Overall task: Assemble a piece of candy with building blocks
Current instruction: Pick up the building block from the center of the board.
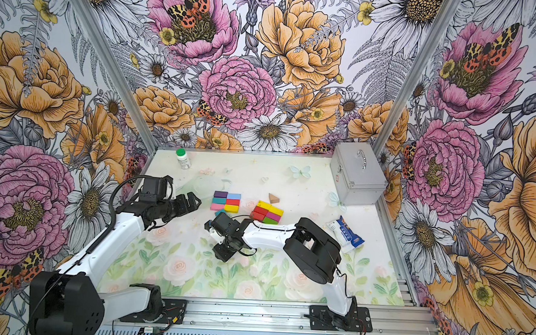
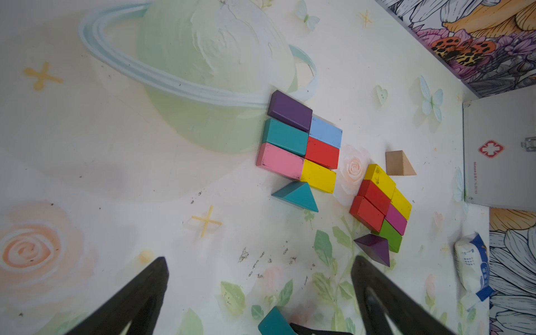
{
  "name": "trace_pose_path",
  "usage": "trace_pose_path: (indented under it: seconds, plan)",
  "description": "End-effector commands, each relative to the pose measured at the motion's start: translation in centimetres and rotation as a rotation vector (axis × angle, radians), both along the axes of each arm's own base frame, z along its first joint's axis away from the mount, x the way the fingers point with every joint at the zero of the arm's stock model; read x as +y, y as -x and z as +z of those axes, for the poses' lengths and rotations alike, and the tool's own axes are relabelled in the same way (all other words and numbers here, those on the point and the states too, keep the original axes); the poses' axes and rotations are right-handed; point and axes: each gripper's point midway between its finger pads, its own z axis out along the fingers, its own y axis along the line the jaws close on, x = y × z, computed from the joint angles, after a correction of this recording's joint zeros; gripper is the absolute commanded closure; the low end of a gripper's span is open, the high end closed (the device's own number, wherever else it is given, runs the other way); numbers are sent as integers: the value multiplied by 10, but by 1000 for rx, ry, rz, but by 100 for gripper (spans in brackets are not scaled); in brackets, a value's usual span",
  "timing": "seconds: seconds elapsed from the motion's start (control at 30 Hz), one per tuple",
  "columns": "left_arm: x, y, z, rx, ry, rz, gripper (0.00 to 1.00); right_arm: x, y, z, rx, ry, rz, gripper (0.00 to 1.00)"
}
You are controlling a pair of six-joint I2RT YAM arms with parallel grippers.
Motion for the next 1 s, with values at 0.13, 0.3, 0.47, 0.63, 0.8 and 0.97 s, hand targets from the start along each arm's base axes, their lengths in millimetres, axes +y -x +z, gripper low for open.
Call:
trace_pose_path:
  seconds: [0.13, 0.3, 0.47, 0.63, 0.8, 0.97]
  plan:
    - [4, -1, 7, -34, 20, 21, 1, 4, -1, 0, -23, 19, 15, 43]
    - [4, -2, 7, -33, 22, 21, 1, 9, -3, 0, -20, 12, 24, 44]
    - [4, -2, 5, -28, 23, 23, 1, 11, -3, -1, -19, 11, 30, 50]
    - [5, -2, 5, -29, 23, 24, 1, 12, -3, -5, -13, 19, 34, 61]
    - [6, -2, 5, -28, 24, 30, 1, 11, -4, -2, -27, 22, 39, 83]
    - [7, -3, 6, -30, 27, 33, 1, 0, -16, 19, -87, 10, 28, 90]
